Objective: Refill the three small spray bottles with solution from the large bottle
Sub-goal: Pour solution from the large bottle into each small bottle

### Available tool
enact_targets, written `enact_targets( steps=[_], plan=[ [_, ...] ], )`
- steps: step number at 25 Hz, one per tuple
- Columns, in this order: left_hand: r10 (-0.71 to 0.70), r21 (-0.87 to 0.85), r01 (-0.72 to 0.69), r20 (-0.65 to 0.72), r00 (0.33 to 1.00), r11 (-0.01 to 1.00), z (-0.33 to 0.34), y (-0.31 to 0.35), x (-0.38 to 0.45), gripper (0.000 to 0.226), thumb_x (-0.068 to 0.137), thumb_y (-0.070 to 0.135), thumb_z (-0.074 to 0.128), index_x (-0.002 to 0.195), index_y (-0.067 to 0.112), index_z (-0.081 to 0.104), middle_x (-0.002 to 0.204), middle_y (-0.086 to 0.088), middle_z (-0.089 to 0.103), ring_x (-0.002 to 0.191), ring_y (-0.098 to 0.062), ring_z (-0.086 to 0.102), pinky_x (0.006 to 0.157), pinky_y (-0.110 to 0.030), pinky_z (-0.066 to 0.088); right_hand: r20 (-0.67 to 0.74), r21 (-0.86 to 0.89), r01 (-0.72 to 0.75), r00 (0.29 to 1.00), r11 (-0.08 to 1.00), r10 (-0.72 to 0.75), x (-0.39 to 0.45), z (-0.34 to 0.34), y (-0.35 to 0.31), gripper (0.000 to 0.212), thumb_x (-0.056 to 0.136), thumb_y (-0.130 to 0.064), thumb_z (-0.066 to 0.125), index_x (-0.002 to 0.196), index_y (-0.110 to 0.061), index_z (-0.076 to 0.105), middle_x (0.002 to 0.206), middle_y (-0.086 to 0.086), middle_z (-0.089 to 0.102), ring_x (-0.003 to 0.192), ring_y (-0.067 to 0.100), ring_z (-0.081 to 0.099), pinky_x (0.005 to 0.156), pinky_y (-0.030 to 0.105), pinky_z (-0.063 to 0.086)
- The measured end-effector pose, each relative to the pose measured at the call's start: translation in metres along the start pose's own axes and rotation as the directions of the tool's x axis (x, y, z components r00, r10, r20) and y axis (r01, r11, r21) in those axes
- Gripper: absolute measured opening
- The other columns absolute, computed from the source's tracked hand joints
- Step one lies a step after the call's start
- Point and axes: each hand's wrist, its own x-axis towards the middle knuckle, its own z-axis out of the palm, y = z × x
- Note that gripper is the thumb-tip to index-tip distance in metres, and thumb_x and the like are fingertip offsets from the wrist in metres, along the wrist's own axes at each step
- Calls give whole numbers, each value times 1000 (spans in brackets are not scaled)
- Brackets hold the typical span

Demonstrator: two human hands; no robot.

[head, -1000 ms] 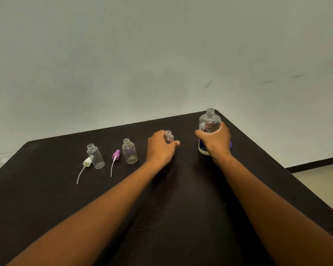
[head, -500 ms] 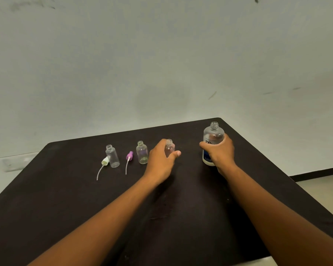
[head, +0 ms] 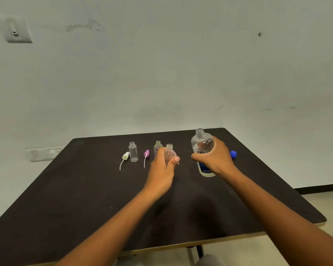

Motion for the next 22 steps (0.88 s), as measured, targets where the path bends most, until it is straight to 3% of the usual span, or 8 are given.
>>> enact_targets(
  steps=[4, 9, 12, 15, 22],
  plan=[
    [67, -26, -67, 27, 997, 997, -25, 11, -24, 9, 105, 23, 54, 112, 23, 49, 103, 20, 59, 96, 15, 56, 77, -5, 40, 81, -65, 122, 990, 990, -117, -28, -6, -43, 51, 66, -23, 85, 109, -33, 59, 93, -20, 65, 85, -3, 62, 67, 11, 42],
    [109, -58, -106, 52, 993, 993, -47, 14, -37, 22, 105, 35, 50, 123, 22, 48, 116, 5, 61, 106, -9, 57, 85, -21, 41, 170, -163, 242, 962, 957, -214, -45, -6, -72, 52, 64, -22, 83, 108, -35, 59, 93, -21, 65, 83, -5, 61, 64, 9, 39],
    [122, -62, -118, 63, 991, 991, -53, 10, -39, 22, 106, 37, 48, 124, 23, 49, 116, 2, 61, 101, -12, 55, 87, -29, 41, 215, -237, 288, 947, 928, -239, -45, -5, -78, 56, 61, -25, 83, 110, -34, 57, 94, -17, 65, 83, 3, 63, 64, 16, 46],
    [121, -55, -118, 60, 991, 992, -55, 7, -39, 22, 106, 37, 48, 123, 23, 48, 116, 2, 60, 108, -16, 56, 91, -31, 43, 247, -293, 341, 930, 893, -273, -43, -2, -81, 58, 60, -28, 83, 111, -33, 57, 95, -14, 66, 84, 9, 64, 69, 28, 55],
    [126, -39, -123, 83, 988, 992, -57, 7, -38, 25, 107, 34, 48, 126, 19, 47, 120, 0, 61, 114, -17, 57, 96, -33, 47, 290, -316, 421, 896, 850, -336, -37, 5, -84, 57, 57, -31, 80, 110, -35, 59, 95, -11, 68, 82, 12, 65, 71, 40, 58]
  ],
)
